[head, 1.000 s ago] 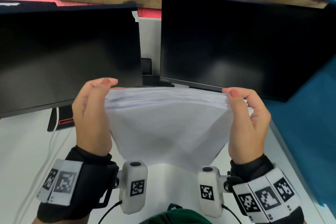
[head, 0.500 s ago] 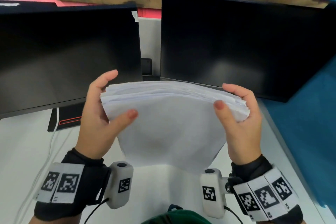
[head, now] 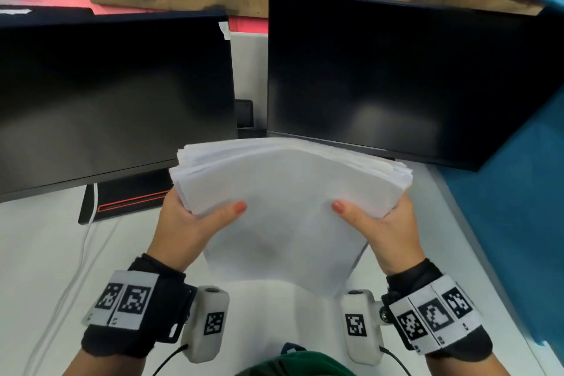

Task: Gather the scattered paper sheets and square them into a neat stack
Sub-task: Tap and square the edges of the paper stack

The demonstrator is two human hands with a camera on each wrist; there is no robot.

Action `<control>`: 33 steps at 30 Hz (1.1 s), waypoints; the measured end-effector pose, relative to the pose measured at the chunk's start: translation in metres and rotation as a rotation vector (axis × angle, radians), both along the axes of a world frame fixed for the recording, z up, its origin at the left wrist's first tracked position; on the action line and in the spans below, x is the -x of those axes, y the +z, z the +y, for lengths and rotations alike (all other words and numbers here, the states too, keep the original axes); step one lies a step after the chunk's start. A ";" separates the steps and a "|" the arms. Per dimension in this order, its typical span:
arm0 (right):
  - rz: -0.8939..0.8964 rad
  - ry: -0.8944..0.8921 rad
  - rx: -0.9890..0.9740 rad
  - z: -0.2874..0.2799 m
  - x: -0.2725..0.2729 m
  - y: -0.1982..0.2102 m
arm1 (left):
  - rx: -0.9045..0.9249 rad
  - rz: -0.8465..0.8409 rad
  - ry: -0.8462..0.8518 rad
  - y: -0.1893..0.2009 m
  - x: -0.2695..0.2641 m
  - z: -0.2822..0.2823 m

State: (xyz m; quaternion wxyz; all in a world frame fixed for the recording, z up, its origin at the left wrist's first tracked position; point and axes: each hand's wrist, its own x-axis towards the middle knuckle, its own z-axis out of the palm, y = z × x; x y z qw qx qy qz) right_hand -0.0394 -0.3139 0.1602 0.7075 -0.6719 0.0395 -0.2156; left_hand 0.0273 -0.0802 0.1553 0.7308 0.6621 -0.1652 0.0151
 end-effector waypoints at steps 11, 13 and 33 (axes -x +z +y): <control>-0.040 -0.033 0.043 0.001 0.002 -0.004 | -0.004 0.091 -0.029 -0.019 0.000 0.002; -0.020 -0.042 0.057 0.007 0.001 -0.006 | -0.033 0.123 -0.027 -0.022 0.001 -0.006; 0.221 -0.231 0.143 -0.006 -0.007 -0.046 | -0.135 0.175 0.174 -0.038 -0.003 -0.012</control>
